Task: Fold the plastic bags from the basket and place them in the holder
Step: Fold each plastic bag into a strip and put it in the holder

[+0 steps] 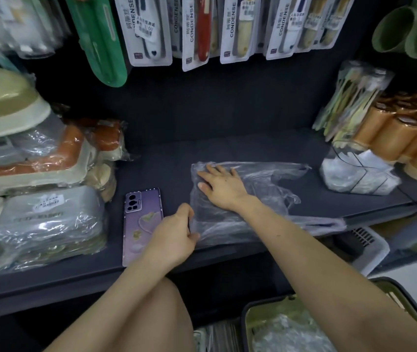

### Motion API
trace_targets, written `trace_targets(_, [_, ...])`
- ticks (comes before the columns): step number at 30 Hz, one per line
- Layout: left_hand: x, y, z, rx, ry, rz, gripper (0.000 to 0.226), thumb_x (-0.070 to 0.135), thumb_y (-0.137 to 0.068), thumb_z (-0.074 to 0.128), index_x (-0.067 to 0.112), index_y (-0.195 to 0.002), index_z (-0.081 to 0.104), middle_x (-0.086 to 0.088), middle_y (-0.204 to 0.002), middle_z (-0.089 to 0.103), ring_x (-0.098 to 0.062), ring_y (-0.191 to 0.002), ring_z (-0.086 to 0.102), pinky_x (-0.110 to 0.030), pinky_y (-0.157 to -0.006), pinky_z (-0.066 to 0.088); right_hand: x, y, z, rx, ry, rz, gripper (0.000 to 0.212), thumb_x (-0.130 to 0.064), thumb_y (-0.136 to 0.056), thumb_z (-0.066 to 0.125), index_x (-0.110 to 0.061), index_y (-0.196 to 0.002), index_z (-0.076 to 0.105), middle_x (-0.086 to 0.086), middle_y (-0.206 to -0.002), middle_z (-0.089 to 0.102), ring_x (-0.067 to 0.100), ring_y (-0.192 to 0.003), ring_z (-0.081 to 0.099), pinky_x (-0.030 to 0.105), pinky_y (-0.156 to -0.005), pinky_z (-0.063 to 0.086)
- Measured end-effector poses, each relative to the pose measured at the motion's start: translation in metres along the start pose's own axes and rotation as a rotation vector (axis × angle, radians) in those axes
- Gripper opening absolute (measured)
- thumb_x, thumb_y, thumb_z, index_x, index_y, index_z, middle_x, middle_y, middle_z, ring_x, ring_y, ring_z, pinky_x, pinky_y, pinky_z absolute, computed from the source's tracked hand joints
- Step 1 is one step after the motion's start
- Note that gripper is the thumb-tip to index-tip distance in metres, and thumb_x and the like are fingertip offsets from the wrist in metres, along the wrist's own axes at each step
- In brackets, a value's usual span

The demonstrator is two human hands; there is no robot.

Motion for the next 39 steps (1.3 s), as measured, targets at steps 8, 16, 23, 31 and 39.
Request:
trace_targets(8, [0.026, -0.011, -0.034, 0.445, -0.548, 0.379, 0.036, 0.025, -0.090, 0.050, 0.000, -0.105, 0.071, -0.020, -0.097, 0.065, -0.041, -0.083, 0.063, -0.044, -0.071, 0.055, 0.008, 0.070, -0.031, 0.214, -0.098, -0.061, 0.051, -0.043, -0.102, 0.025, -0.023, -0.147, 0.039, 0.006, -0.156, 0.029, 0.024, -0.147, 0.017, 0.046, -0.118, 0.004])
trace_targets(16, [0.005, -0.025, 0.032, -0.057, -0.610, 0.277, 0.099, 0.057, -0.067, -0.026, 0.014, -0.154, -0.004, -0.002, -0.162, -0.009, -0.014, -0.149, -0.009, -0.024, -0.114, -0.012, 0.062, 0.146, 0.007, 0.231, 0.105, -0.006, 0.063, -0.045, -0.103, 0.009, -0.016, -0.135, 0.055, 0.010, -0.138, 0.055, 0.032, -0.130, 0.049, 0.047, -0.110, 0.014])
trace_targets(23, [0.007, -0.026, 0.023, -0.117, -0.317, 0.264, 0.098, 0.077, -0.076, -0.002, 0.019, -0.154, 0.007, 0.002, -0.162, 0.002, -0.012, -0.149, 0.000, -0.019, -0.114, -0.005, 0.126, 0.171, -0.018, 0.198, -0.071, 0.152, 0.097, -0.071, -0.080, -0.019, -0.020, -0.151, 0.022, 0.002, -0.159, 0.018, 0.016, -0.149, 0.007, 0.030, -0.117, -0.011])
trace_targets(31, [0.036, -0.086, -0.018, 0.276, -0.286, 0.310, 0.064, 0.043, -0.095, 0.024, 0.000, -0.131, 0.055, -0.020, -0.142, 0.049, -0.036, -0.134, 0.043, -0.041, -0.113, 0.028, 0.056, 0.053, -0.037, 0.244, -0.032, 0.132, 0.056, -0.040, -0.104, 0.020, -0.010, -0.152, 0.020, 0.012, -0.160, 0.016, 0.023, -0.149, 0.009, 0.036, -0.118, -0.003])
trace_targets(39, [0.004, -0.142, 0.018, 0.024, -0.497, 0.073, 0.064, 0.048, -0.102, 0.011, 0.012, -0.154, 0.002, -0.006, -0.162, -0.003, -0.019, -0.149, -0.005, -0.036, -0.121, -0.004, 0.098, 0.018, -0.003, 0.001, 0.096, 0.180, 0.057, -0.058, -0.099, 0.016, -0.038, -0.152, 0.012, 0.002, -0.163, 0.004, 0.023, -0.149, -0.002, 0.052, -0.115, -0.013])
Point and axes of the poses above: each hand's wrist, its own y-axis away from the middle knuckle, its own z-axis out of the palm, x = y × z, the point moved 7 cm from there along -y, towards the middle knuckle
